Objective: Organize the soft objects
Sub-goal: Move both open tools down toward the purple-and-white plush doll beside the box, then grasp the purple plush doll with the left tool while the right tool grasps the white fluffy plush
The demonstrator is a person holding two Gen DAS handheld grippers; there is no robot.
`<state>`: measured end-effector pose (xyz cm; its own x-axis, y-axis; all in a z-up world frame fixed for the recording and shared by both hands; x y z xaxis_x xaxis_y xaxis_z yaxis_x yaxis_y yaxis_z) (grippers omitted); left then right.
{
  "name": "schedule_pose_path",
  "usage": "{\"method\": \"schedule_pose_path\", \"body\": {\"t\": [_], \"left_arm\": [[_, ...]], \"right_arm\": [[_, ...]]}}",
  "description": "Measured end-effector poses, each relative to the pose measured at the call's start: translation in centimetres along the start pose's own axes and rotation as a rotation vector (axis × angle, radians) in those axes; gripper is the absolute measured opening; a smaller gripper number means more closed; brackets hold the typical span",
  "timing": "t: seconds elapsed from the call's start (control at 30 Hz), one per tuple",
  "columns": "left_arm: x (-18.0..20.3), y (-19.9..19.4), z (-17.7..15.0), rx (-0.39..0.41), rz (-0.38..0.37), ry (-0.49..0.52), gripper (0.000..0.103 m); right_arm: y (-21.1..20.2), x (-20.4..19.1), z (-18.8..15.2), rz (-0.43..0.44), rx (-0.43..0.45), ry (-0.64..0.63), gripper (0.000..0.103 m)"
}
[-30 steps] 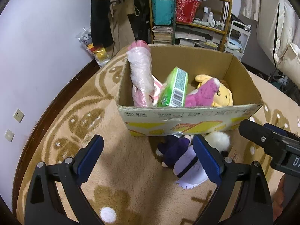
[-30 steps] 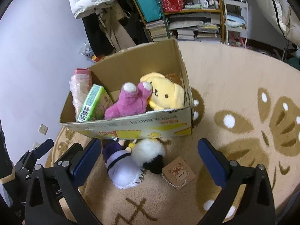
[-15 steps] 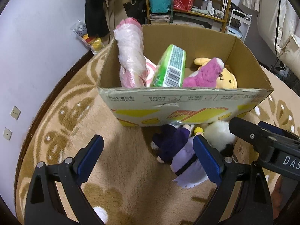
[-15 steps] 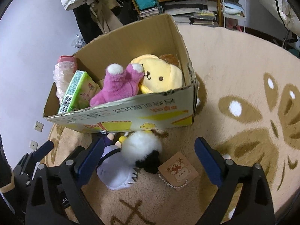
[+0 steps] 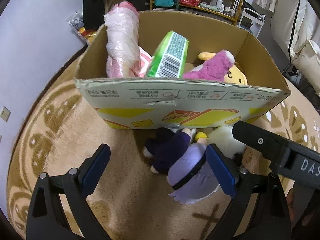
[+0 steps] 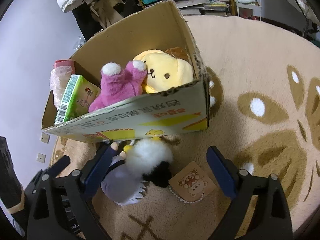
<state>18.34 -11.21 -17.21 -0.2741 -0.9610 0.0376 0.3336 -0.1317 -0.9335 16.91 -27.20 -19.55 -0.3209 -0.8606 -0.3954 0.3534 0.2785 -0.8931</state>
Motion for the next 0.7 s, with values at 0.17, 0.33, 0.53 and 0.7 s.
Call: {"method": "schedule_pose_path", "body": {"t": [0.17,0.33,0.53,0.7], "left_arm": [[0.4,1.0,0.1,-0.024,-0.033,-0.009,0.095],[1.2,1.8,-0.1,-0.033,-0.072,0.007,0.095],[2.2,2.5,-0.1,-0.041,-0.069,0.026,0.095],[2.5,3.8,-0.3,-0.072,-0.082,0.008,0.095]], "right_arm": [[0.6,0.3,0.1,0.028,-0.032,0.015,0.088],[1.8,0.1,-0.2,0.052,-0.08,0.015,0.072],[2.3,0.8,-0.3,0.096,-0.11,0.054,0.055],[2.5,1.2,-0.2,0.122,-0.115,0.072,0.049]]}}
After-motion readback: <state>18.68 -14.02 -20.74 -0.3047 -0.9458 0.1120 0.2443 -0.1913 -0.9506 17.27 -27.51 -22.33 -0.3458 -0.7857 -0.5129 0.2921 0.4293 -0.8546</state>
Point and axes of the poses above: each gripper's, at about its wrist camera, not at the fingertips, and y roughly the way its jaws point, x to its right, z to its top, the point moved 3 cm from there along y, roughly the way its jaws point, and after that the axes turned 7 degrees about -x, right-handed, at the moved point
